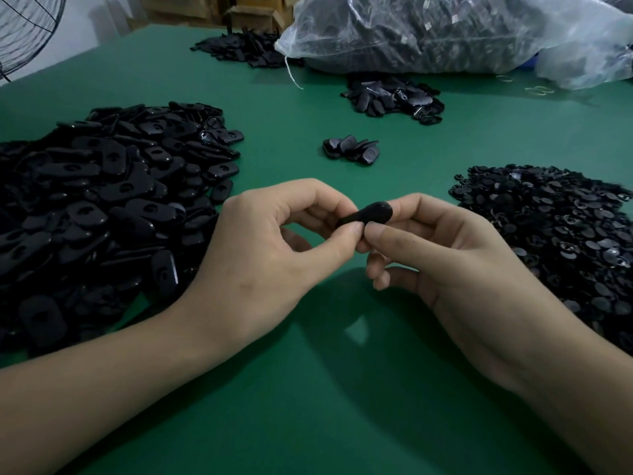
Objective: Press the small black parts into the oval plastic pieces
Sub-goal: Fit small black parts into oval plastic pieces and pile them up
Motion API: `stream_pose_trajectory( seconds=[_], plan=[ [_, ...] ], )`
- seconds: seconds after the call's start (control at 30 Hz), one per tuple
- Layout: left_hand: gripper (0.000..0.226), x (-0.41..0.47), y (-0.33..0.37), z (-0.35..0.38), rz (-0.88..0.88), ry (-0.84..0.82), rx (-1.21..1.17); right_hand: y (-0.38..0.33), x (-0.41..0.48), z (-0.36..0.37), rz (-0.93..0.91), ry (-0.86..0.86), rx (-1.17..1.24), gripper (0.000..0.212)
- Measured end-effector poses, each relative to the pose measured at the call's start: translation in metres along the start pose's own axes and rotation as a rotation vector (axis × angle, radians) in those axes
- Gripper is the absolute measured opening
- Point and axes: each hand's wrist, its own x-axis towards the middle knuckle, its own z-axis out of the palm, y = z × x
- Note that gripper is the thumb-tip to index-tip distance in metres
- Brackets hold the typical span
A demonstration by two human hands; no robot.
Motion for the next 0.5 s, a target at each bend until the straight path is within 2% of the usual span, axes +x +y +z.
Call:
stream_pose_trajectory(
  seconds=[0.17, 0.5],
  plan=[
    [0.015, -0.0014, 0.0039, -0.0021, 0.102, 0.045, 0.144, 0.0004, 0.0007, -0.0005, 0.003, 0.004, -0.004, 0.018],
    [0.012, -0.002, 0.0034, -0.0055, 0.317, 0.099, 0.338, 0.0, 0.0014, -0.0022, 0.136, -0.109, 0.167, 0.028]
  ],
)
